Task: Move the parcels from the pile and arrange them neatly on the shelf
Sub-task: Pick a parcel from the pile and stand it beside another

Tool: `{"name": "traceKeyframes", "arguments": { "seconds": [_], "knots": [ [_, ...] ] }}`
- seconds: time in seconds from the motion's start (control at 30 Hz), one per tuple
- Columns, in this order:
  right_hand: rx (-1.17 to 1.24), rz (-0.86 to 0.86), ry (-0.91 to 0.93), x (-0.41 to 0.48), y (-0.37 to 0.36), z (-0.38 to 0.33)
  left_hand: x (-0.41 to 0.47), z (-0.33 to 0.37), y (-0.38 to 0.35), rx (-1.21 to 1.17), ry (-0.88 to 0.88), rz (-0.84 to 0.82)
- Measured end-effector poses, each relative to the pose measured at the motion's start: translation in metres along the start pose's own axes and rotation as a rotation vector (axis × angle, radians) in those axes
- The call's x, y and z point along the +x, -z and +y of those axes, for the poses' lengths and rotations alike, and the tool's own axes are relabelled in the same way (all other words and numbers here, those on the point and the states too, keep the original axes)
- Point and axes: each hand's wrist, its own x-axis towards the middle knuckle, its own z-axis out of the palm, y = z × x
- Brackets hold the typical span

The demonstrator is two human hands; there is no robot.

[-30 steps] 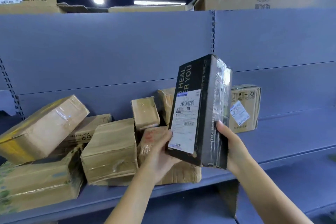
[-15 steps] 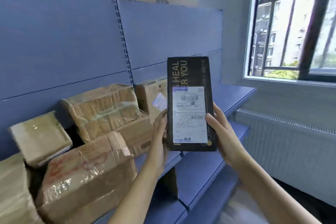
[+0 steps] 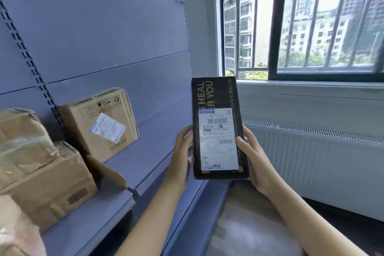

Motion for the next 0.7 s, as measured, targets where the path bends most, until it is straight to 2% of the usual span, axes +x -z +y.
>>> {"name": "traceKeyframes", "arguments": {
  "seconds": [0.33,0.7],
  "knots": [
    [-0.041,-0.042,-0.03,0.08,0.111,0.002,0.097,-0.044,-0.09,-0.007,0.039,0.048],
    [-0.039,0.004,-0.123,0.163,0.151,0.052,0.196,-0.103,-0.098,0.014,0.122,0.101]
  ]
}}
